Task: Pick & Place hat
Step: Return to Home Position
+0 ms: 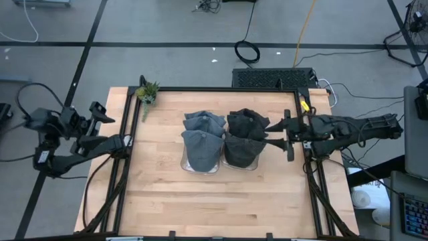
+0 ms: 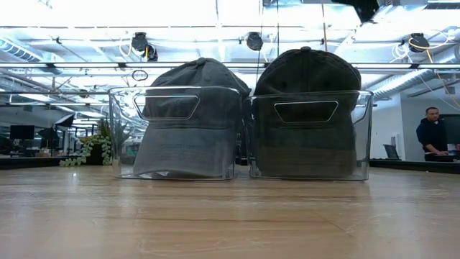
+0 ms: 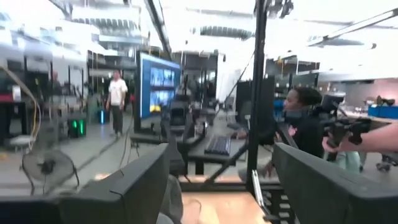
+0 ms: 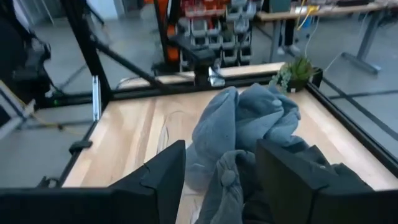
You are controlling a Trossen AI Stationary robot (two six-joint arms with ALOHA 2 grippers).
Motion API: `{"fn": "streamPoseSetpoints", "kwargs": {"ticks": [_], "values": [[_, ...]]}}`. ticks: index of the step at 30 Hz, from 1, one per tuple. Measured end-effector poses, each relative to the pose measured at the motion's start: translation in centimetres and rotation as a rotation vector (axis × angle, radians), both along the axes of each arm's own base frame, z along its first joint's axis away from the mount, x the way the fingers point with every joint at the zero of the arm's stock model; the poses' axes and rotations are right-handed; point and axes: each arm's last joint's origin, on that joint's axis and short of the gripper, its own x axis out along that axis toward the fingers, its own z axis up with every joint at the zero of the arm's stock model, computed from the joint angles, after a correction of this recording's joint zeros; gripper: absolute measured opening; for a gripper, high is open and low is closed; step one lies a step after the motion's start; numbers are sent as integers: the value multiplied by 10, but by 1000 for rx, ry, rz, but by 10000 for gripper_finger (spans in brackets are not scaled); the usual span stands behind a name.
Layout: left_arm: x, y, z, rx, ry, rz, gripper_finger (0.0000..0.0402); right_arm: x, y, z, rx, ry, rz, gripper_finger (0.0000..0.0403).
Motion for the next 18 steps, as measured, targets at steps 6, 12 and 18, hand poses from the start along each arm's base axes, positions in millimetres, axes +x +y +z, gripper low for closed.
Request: {"fn": "streamPoseSetpoints", "kwargs": {"ticks": [6,12,18], "values": [[14,6,-30,-9,24,-9,287,-21,-4,-34,18,-99,-6,181],[40,18,-51,7,60,-1,280,-30,-8,-67,22,-158,-88,185],[62,27,-72,0,16,-10,288,-33,-10,-86,34,-193,-132,181]]}}
